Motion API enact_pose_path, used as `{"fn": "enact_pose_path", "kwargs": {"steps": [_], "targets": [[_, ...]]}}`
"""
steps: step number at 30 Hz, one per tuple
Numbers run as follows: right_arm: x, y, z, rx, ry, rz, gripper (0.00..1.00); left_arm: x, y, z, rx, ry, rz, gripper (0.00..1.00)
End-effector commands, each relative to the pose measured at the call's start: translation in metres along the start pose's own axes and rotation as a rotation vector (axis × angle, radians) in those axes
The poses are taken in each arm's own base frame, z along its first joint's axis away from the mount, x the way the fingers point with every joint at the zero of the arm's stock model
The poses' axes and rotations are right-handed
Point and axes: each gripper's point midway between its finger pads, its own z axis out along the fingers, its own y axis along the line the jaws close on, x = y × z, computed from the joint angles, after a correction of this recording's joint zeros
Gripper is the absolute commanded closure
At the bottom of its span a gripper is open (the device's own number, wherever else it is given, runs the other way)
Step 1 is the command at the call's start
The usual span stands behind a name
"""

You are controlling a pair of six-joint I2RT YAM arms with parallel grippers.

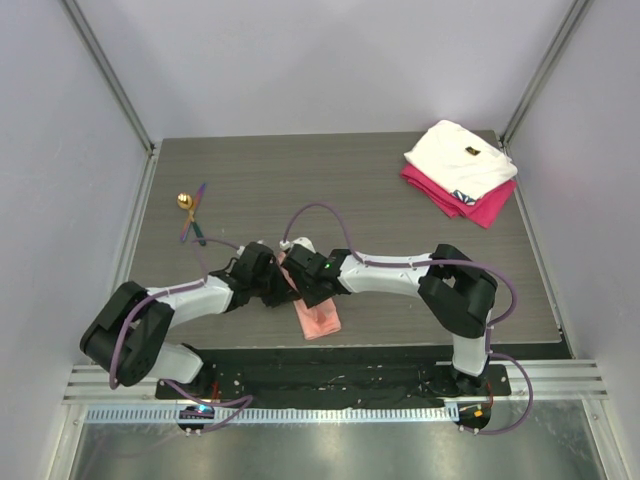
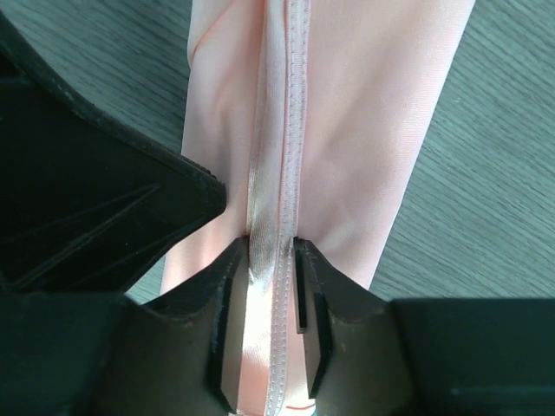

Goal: Fold the napkin into a case and place the utensils inside
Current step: Smooth out the smaller rectangle-folded napkin at the center of the board.

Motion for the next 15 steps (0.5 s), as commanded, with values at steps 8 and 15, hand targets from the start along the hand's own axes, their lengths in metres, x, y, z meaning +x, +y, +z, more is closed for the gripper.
{"fn": "enact_pose_path", "kwargs": {"steps": [8, 15], "targets": [[-0.007, -0.005, -0.003, 0.06, -0.011, 0.011, 0.96, 0.008, 0.019, 0.009, -0.025, 0.007, -0.024, 1.0], [-0.022, 0.001, -0.022, 0.045, -0.024, 0.016, 0.99, 0.011, 0.021, 0.006, -0.024, 0.001, -0.031, 1.0]]}}
